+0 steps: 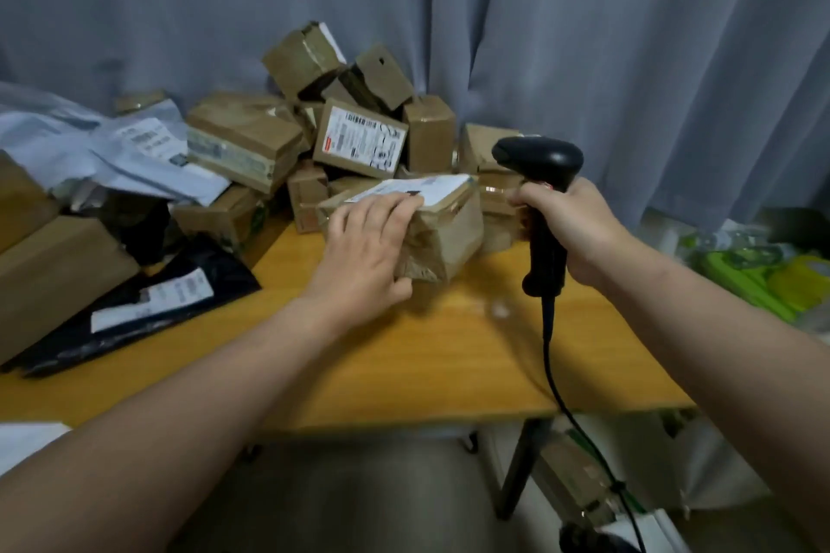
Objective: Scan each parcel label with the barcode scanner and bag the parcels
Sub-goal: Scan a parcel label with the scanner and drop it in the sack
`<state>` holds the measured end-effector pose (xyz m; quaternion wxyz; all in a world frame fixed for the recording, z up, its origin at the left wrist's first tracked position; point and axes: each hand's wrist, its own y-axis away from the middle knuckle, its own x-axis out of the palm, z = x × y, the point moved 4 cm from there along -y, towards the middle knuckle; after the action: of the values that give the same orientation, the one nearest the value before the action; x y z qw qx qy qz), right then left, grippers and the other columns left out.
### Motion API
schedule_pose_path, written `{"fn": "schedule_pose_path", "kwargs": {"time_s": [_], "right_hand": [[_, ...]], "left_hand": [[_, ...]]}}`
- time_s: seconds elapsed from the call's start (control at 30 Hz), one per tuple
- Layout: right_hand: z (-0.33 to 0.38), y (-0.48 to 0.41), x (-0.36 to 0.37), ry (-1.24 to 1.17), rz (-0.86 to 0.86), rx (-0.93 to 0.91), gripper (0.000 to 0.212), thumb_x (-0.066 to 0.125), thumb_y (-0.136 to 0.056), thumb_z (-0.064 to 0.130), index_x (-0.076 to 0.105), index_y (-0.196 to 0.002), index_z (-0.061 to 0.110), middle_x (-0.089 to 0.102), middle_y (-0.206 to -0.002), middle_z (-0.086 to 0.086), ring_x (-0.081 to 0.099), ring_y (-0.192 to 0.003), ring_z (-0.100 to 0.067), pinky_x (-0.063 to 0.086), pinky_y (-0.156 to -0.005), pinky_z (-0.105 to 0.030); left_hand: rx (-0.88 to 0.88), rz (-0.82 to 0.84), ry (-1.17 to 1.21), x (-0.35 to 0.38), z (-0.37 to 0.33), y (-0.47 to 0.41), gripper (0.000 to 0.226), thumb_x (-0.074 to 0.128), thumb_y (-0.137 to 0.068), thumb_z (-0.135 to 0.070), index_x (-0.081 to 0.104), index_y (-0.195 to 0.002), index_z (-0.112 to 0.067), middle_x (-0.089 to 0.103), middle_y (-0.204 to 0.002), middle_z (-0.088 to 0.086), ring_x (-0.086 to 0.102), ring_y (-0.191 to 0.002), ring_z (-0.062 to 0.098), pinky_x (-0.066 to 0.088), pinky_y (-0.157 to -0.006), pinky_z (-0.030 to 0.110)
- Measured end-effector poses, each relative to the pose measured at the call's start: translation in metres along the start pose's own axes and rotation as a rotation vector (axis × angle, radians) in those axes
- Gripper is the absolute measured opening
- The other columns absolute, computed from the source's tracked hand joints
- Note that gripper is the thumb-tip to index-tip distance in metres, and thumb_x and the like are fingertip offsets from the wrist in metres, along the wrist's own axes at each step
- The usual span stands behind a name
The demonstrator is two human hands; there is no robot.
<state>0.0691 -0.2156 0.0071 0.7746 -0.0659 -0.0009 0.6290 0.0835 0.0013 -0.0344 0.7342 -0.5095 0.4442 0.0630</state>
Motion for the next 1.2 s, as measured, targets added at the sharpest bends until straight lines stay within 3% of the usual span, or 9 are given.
{"fn": "schedule_pose_path", "kwargs": {"time_s": [0.13, 0.3, 0.4, 0.47, 0.6, 0.67, 0.87, 1.0, 1.2], "right_hand": [[-0.034, 0.036, 0.015, 0.152, 0.098, 0.069, 0.020, 0.075, -0.081, 0.018, 0.065, -0.098, 0.018, 0.066, -0.091, -0.003, 0.063, -0.097, -0.024, 0.053, -0.087, -0.040], [-0.071, 0.071, 0.026, 0.258, 0.029, 0.080, 0.026, 0.074, -0.082, 0.011, 0.062, -0.105, 0.012, 0.061, -0.087, -0.001, 0.057, -0.080, -0.014, 0.046, -0.072, -0.027], [-0.084, 0.080, 0.028, 0.244, -0.058, 0.071, 0.038, 0.078, -0.080, 0.017, 0.062, -0.114, 0.012, 0.064, -0.092, 0.000, 0.060, -0.085, -0.014, 0.052, -0.080, -0.034], [-0.086, 0.086, 0.028, 0.150, -0.079, 0.076, 0.033, 0.077, -0.081, 0.015, 0.060, -0.109, 0.015, 0.062, -0.085, 0.005, 0.059, -0.079, -0.010, 0.052, -0.072, -0.027], [-0.090, 0.099, 0.024, 0.039, -0.081, 0.067, 0.036, 0.073, -0.084, 0.008, 0.059, -0.116, 0.015, 0.062, -0.087, 0.008, 0.058, -0.080, -0.006, 0.049, -0.076, -0.028], [-0.092, 0.105, 0.021, 0.064, -0.091, 0.063, 0.039, 0.073, -0.083, 0.006, 0.060, -0.119, 0.011, 0.065, -0.094, 0.002, 0.060, -0.085, -0.011, 0.050, -0.083, -0.034], [-0.093, 0.126, 0.008, 0.068, -0.096, -0.043, 0.036, 0.077, -0.080, 0.013, 0.060, -0.112, 0.013, 0.066, -0.091, 0.004, 0.065, -0.085, -0.014, 0.052, -0.074, -0.026], [-0.082, 0.148, 0.008, 0.118, -0.075, -0.179, 0.022, 0.079, -0.079, 0.029, 0.063, -0.094, 0.026, 0.067, -0.077, 0.012, 0.066, -0.080, -0.013, 0.052, -0.072, -0.030], [-0.090, 0.169, 0.029, 0.115, -0.066, -0.157, 0.021, 0.075, -0.082, 0.024, 0.060, -0.071, 0.016, 0.057, -0.046, 0.009, 0.056, -0.049, -0.011, 0.045, -0.052, -0.027]], "left_hand": [[0.133, 0.242, 0.135, -0.003, -0.017, 0.055, 0.098, 0.084, -0.062, -0.020, 0.025, -0.140, -0.021, 0.043, -0.140, 0.014, 0.033, -0.130, 0.028, 0.030, -0.110, 0.046], [0.126, 0.490, 0.167, -0.004, -0.025, 0.085, 0.080, 0.068, -0.084, -0.013, 0.023, -0.147, -0.031, 0.015, -0.158, 0.003, 0.017, -0.144, 0.021, 0.034, -0.108, 0.032], [-0.297, 0.350, 0.565, -0.011, -0.023, 0.081, 0.047, 0.052, -0.090, 0.000, 0.050, -0.132, -0.022, 0.040, -0.147, 0.002, 0.037, -0.134, 0.013, 0.031, -0.110, 0.023], [-0.664, 0.134, 0.795, -0.015, -0.017, 0.077, 0.025, 0.050, -0.095, -0.008, 0.057, -0.116, -0.019, 0.056, -0.129, 0.004, 0.052, -0.121, 0.018, 0.042, -0.104, 0.032], [-1.193, 0.338, 1.016, -0.003, -0.031, 0.079, 0.062, 0.059, -0.089, -0.053, 0.044, -0.136, -0.016, 0.054, -0.127, 0.001, 0.050, -0.121, 0.026, 0.039, -0.108, 0.039], [-1.309, 0.392, 1.185, 0.003, -0.042, 0.081, 0.049, 0.061, -0.087, -0.053, 0.049, -0.122, -0.022, 0.061, -0.104, -0.005, 0.057, -0.104, 0.019, 0.046, -0.103, 0.036], [-1.175, 0.272, 1.239, -0.004, -0.045, 0.083, 0.037, 0.070, -0.086, -0.031, 0.050, -0.113, -0.018, 0.064, -0.097, -0.006, 0.060, -0.088, 0.009, 0.049, -0.073, 0.023], [-0.987, 0.201, 1.118, -0.018, -0.035, 0.088, 0.080, 0.077, -0.079, -0.020, 0.028, -0.142, -0.017, 0.053, -0.113, -0.007, 0.054, -0.105, 0.012, 0.046, -0.089, 0.029], [-0.883, 0.177, 1.090, -0.022, -0.035, 0.094, 0.088, 0.080, -0.075, -0.012, 0.024, -0.144, -0.017, 0.048, -0.124, -0.005, 0.055, -0.106, 0.009, 0.047, -0.077, 0.015]]}}
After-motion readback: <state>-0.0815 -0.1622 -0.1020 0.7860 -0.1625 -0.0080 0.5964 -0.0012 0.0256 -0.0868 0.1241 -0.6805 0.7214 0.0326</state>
